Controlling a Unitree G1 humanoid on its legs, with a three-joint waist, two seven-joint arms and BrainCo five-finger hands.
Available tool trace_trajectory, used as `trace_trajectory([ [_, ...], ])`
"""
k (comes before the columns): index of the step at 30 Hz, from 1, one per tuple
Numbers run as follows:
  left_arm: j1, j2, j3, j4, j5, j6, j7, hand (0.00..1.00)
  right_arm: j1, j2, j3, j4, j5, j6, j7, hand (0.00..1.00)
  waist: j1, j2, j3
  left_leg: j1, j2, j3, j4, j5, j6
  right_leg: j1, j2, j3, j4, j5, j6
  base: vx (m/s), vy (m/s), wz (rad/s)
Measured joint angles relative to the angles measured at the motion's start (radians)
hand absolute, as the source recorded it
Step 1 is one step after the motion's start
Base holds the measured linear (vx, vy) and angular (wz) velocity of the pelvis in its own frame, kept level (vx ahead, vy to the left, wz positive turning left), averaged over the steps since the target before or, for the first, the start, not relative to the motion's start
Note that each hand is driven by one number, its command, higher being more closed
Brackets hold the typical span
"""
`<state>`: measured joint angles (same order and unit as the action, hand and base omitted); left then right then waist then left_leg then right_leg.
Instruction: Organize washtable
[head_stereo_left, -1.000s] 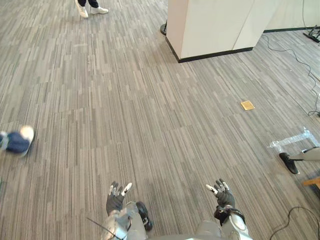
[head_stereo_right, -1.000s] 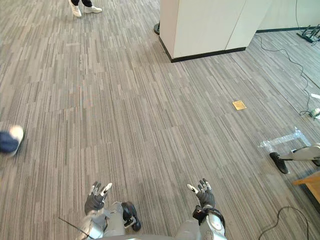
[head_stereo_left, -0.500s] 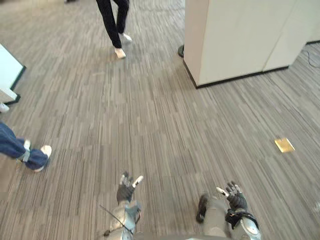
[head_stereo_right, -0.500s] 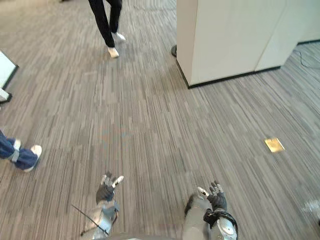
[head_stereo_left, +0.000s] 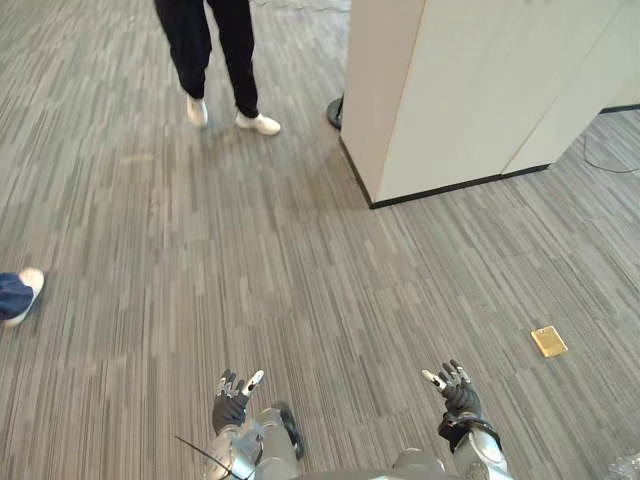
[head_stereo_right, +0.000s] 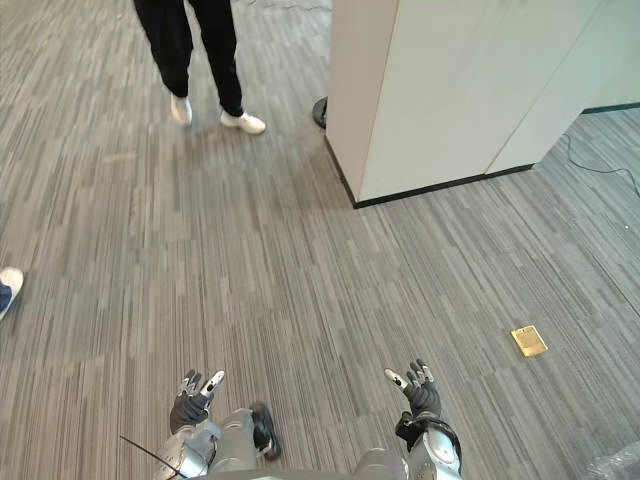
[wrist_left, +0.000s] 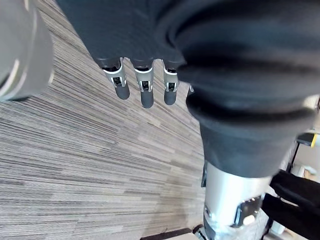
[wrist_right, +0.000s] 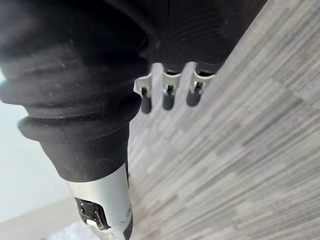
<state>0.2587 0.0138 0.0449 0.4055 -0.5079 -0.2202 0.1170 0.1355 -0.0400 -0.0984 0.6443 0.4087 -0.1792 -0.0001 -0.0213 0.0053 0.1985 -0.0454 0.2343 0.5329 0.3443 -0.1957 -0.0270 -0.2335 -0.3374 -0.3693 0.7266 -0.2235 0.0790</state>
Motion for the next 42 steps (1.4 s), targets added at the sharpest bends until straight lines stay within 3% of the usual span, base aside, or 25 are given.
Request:
trace_trajectory([
  [1,-0.003,0.002,0.0,-0.011,0.0,-0.01,-0.003,0.0,0.004,-0.001,-0.001,0.007,-0.002,-0.002,0.001,0.0,-0.007,0.006,-0.004,0.015,0.0,-0.001,-0.03,0.012,-0.009,0.001,0.033,-0.019,-0.105,0.001,0.0,0.44,-0.073,0.29],
  [2,-0.005,0.022,-0.013,-0.024,0.009,-0.031,-0.003,0.0,0.035,0.002,-0.014,0.029,-0.027,-0.006,-0.01,0.0,-0.03,-0.028,-0.029,0.034,-0.044,-0.03,-0.085,0.036,-0.027,0.017,0.128,0.016,-0.475,0.155,-0.017,0.39,-0.098,0.55],
  [3,-0.01,0.028,-0.013,-0.022,0.011,-0.029,-0.002,0.0,0.045,0.002,-0.016,0.031,-0.031,-0.007,-0.018,0.0,-0.034,-0.038,-0.03,0.036,-0.053,-0.04,-0.086,0.034,-0.029,0.021,0.133,0.037,-0.489,0.239,-0.036,0.41,-0.126,0.72],
  [4,-0.042,0.001,-0.025,0.011,0.013,-0.017,0.004,0.0,0.057,-0.021,-0.027,0.059,-0.036,0.0,-0.03,0.0,-0.026,-0.005,-0.029,0.044,-0.041,-0.066,-0.093,0.04,-0.05,0.038,0.151,0.028,-0.487,0.247,-0.047,0.31,-0.082,0.24],
  [7,-0.038,-0.035,-0.035,-0.001,0.013,-0.027,0.018,0.0,0.062,-0.052,-0.01,0.025,-0.033,0.001,-0.021,0.0,-0.023,0.031,-0.041,0.028,-0.022,-0.069,-0.104,0.06,-0.068,0.069,0.183,0.014,-0.578,0.25,-0.054,0.29,-0.053,-0.05],
  [9,-0.047,-0.042,-0.037,-0.002,0.012,-0.028,0.012,0.0,0.064,-0.049,-0.011,0.005,-0.031,0.0,-0.019,0.0,-0.023,0.032,-0.042,0.046,-0.018,-0.073,-0.094,0.065,-0.069,0.109,0.192,0.007,-0.621,0.251,-0.053,0.22,-0.008,0.07],
  [11,-0.041,-0.041,-0.037,0.021,0.012,-0.028,0.006,0.0,0.07,-0.035,-0.012,0.001,-0.026,-0.001,-0.018,0.0,-0.017,0.011,-0.038,0.043,-0.025,-0.092,-0.072,0.045,-0.073,0.148,0.18,0.009,-0.639,0.251,-0.053,0.15,0.103,0.05],
  [12,-0.037,-0.041,-0.037,0.043,0.013,-0.024,-0.005,0.0,0.065,-0.035,-0.023,0.0,-0.026,-0.001,-0.019,0.0,-0.017,0.024,-0.047,0.055,-0.051,-0.113,-0.176,0.066,-0.063,0.158,0.177,0.007,-0.645,0.254,-0.049,0.06,0.087,0.04],
  [13,-0.002,-0.009,-0.042,0.118,0.011,-0.018,-0.008,0.0,0.09,0.031,-0.043,-0.001,-0.026,0.002,-0.019,0.0,0.007,-0.017,-0.093,0.068,-0.115,-0.123,-0.296,0.116,-0.058,0.178,0.177,0.01,-0.788,0.342,-0.005,0.04,0.06,0.02],
  [21,-0.002,-0.009,-0.043,0.115,0.011,-0.018,-0.007,0.0,0.093,0.031,-0.044,-0.001,-0.013,0.002,-0.019,0.0,0.003,-0.018,-0.093,0.08,-0.114,-0.142,-0.294,0.116,-0.058,0.212,0.178,-0.017,-0.802,0.342,-0.004,0.0,-0.002,0.07],
  [31,0.007,-0.007,-0.087,0.093,0.012,0.001,-0.001,0.0,0.067,0.034,-0.049,-0.002,0.093,0.001,-0.063,0.0,0.01,-0.019,-0.103,0.089,-0.103,-0.168,-0.238,0.119,-0.058,0.299,0.175,-0.067,-0.814,0.329,-0.006,-0.04,0.0,0.18],
  [33,0.005,-0.004,-0.087,0.087,0.011,0.003,0.0,0.0,0.07,0.034,-0.051,-0.002,0.095,0.001,-0.064,0.0,0.007,-0.021,-0.101,0.055,-0.089,-0.171,-0.179,0.104,-0.047,0.299,0.172,-0.088,-0.79,0.295,0.002,-0.13,-0.004,0.51],
  [34,0.006,-0.013,-0.09,0.072,0.011,0.006,0.002,0.0,0.085,0.021,-0.052,-0.002,0.095,-0.003,-0.064,0.0,0.004,-0.007,-0.098,0.009,-0.052,-0.161,-0.113,0.046,-0.016,0.3,0.185,-0.101,-0.772,0.265,0.024,-0.11,-0.015,0.76],
  [35,0.006,-0.023,-0.094,0.054,0.007,0.006,0.01,0.0,0.1,0.005,-0.052,0.001,0.09,0.0,-0.067,0.0,0.011,0.01,-0.096,-0.01,-0.011,-0.142,-0.065,0.019,-0.027,0.3,0.197,-0.11,-0.745,0.254,0.017,-0.09,-0.004,0.76],
  [37,0.038,-0.028,-0.093,0.034,-0.001,0.006,0.019,0.0,0.103,-0.01,-0.052,0.0,0.075,0.001,-0.077,0.0,0.013,0.002,-0.092,-0.018,0.016,-0.076,-0.036,0.006,-0.006,0.305,0.189,-0.133,-0.743,0.248,0.017,-0.03,0.057,0.42],
  [39,0.05,-0.032,-0.095,0.022,0.0,0.012,0.016,0.0,0.096,-0.014,-0.063,-0.002,0.032,0.001,-0.09,0.0,0.005,0.001,-0.09,-0.023,0.042,-0.005,-0.039,0.007,-0.006,0.304,0.173,-0.171,-0.744,0.248,0.017,0.04,0.105,0.68],
  [41,0.048,-0.035,-0.113,-0.018,0.001,0.018,0.014,0.0,0.095,-0.029,-0.058,-0.002,0.008,0.002,-0.092,0.0,0.003,0.007,-0.091,-0.059,0.056,0.005,-0.004,0.064,-0.05,0.304,0.158,-0.209,-0.746,0.252,0.011,0.05,0.143,0.85],
  [42,0.038,-0.033,-0.117,-0.044,0.002,0.019,0.012,0.0,0.074,-0.027,-0.053,-0.002,0.004,0.004,-0.092,0.0,0.008,-0.009,-0.082,-0.127,0.066,0.001,0.096,0.047,-0.051,0.305,0.135,-0.218,-0.748,0.252,0.011,0.01,0.18,0.59],
])
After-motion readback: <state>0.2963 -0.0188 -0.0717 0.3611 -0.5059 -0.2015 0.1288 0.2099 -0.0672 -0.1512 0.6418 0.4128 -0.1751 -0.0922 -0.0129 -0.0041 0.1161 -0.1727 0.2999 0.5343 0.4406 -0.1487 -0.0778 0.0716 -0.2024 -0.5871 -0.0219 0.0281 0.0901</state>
